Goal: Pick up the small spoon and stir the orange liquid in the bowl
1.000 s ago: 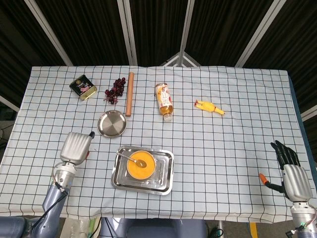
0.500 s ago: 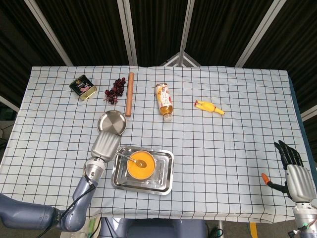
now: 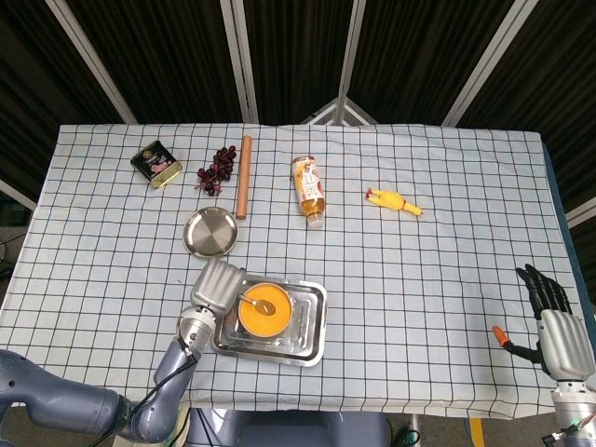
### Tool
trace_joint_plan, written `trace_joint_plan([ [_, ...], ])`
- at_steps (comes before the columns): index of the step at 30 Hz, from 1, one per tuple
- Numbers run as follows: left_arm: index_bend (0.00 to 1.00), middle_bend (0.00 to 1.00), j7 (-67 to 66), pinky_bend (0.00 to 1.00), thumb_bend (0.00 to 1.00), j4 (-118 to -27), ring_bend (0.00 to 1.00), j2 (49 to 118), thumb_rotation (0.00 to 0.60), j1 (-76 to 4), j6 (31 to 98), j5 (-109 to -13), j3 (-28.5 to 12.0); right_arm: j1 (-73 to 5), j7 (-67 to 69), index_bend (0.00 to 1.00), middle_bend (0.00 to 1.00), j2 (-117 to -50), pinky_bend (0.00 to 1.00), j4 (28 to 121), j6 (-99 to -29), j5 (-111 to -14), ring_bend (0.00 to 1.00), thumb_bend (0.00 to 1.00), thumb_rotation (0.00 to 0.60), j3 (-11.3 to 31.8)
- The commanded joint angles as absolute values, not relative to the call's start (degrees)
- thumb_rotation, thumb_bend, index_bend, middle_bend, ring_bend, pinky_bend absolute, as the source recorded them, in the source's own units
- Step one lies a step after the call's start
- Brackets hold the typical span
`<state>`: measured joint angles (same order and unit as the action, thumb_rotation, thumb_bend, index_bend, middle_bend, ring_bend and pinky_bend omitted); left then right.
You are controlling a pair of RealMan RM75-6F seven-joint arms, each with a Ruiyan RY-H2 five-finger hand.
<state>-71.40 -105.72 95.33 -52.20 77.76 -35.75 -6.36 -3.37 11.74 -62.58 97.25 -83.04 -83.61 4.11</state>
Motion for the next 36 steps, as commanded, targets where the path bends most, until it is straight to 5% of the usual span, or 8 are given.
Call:
trace_joint_plan([
  [1, 0.49, 0.97, -71.54, 0.95, 0.39, -105.36, 0.93, 95.74, 0.600, -52.39, 77.87, -35.35, -6.48, -3.40, 11.95, 0.00, 0.00, -62.54, 0.00, 97.24, -82.98, -83.58, 0.00, 0.32, 0.600, 4.14],
  [36, 0.53, 0.97, -71.68, 0.95, 0.49, -104.85, 0.93, 97.06, 0.600, -53.92, 78.38, -31.98, -6.25, -3.44, 12.49, 0.00, 0.00, -62.51, 0.00, 97.44, -82.86, -83.67, 0.00, 0.32, 0.600, 4.20],
])
